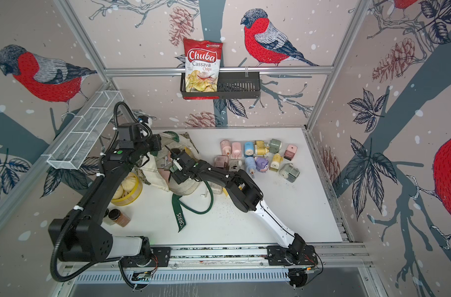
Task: Take out the pencil sharpeners from the tote bags
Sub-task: Pick up the pencil sharpener from the canvas bag.
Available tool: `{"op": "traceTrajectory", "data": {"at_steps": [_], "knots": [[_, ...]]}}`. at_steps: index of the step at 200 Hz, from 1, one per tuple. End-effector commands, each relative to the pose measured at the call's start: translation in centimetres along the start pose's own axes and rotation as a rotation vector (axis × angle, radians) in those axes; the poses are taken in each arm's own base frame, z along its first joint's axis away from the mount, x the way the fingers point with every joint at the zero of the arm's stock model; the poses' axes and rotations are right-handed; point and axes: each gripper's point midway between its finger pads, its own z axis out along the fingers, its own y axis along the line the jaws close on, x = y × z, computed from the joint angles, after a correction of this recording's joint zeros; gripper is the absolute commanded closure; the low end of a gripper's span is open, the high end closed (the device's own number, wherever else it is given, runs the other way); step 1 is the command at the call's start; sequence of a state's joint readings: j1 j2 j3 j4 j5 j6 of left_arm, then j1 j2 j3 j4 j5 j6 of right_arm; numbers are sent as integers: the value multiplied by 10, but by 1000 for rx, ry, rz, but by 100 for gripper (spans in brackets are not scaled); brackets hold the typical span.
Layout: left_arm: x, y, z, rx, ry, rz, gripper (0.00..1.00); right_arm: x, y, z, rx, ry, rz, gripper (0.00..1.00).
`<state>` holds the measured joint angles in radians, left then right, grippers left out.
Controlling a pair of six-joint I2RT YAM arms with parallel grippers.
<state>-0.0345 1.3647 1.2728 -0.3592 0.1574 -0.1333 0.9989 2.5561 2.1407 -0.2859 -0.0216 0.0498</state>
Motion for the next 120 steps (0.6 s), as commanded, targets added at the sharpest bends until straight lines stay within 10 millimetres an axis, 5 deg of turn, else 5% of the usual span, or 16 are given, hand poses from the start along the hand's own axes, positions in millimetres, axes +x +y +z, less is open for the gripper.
{"op": "traceTrajectory", "data": {"at_steps": [1,49,120], "knots": [[-24,-7,-4,32,-92,12,100,-11,-14,2,73,-56,23,2],[-23,-7,-3,32,-88,12,100,-15,-27,12,104,-96,35,3],[-22,-5,-2,27,-86,10,100,-23,-19,5,57,-100,19,34]]}}
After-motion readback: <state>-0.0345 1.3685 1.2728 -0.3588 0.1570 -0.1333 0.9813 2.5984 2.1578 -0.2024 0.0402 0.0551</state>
